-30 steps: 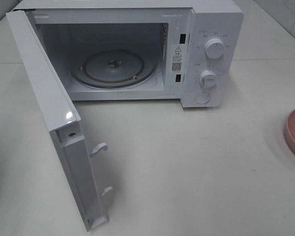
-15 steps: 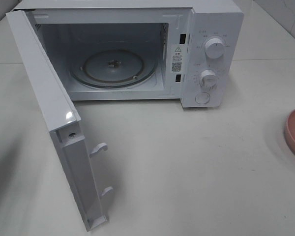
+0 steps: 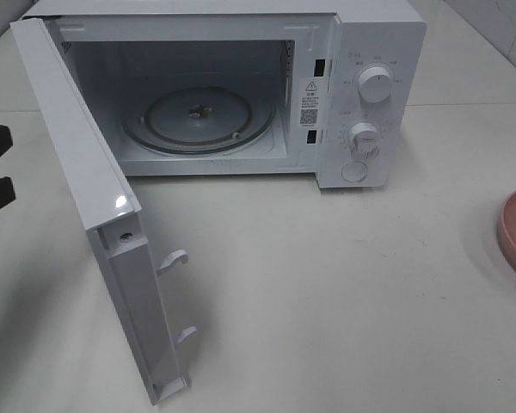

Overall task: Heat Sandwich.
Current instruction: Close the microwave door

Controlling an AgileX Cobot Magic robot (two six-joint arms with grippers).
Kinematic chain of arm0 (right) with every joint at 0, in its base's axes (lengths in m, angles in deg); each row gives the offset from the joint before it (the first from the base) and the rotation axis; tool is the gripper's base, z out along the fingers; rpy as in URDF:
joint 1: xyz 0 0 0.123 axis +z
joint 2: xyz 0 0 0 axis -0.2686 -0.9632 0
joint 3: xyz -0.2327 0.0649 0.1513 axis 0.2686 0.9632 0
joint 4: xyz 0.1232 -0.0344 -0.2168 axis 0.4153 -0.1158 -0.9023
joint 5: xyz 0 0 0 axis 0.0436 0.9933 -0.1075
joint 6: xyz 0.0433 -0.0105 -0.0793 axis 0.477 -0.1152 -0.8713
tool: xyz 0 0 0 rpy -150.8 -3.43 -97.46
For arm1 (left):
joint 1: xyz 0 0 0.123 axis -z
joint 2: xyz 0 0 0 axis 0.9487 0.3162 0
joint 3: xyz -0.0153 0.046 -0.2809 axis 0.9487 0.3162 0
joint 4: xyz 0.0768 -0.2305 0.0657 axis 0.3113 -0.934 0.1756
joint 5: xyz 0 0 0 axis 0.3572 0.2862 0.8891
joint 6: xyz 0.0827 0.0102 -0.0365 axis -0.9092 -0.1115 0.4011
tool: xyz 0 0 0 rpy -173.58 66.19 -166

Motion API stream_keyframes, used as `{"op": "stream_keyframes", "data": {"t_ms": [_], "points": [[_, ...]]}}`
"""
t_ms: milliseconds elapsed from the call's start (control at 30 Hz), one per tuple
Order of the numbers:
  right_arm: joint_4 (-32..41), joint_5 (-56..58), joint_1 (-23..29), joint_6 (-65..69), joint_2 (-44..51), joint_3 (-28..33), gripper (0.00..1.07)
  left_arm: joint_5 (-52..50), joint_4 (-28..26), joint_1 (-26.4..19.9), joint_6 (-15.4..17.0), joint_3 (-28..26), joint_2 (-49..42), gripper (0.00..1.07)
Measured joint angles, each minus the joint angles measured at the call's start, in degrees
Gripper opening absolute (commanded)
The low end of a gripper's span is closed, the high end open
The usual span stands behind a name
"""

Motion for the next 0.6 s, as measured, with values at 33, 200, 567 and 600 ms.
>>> {"op": "stream_keyframes", "data": {"t_ms": [33,200,567,600], "points": [[0.0,0.0,0.0,0.0,0.0,0.0,0.76,0.0,-0.1,1.0,-0.4,-0.3,0.6,0.0],[0.0,0.0,0.0,0.0,0.0,0.0,0.75,0.1,-2.8,5.3,-1.6,-1.6,3.7,0.0],[0.1,0.0,0.0,0.0,0.0,0.0,0.75,3.2,-15.1,17.0,-5.8,-7.2,8.9,0.0],[0.1,0.0,0.0,0.0,0.0,0.0,0.75,3.2,-15.1,17.0,-5.8,-7.2,8.9,0.0]]}}
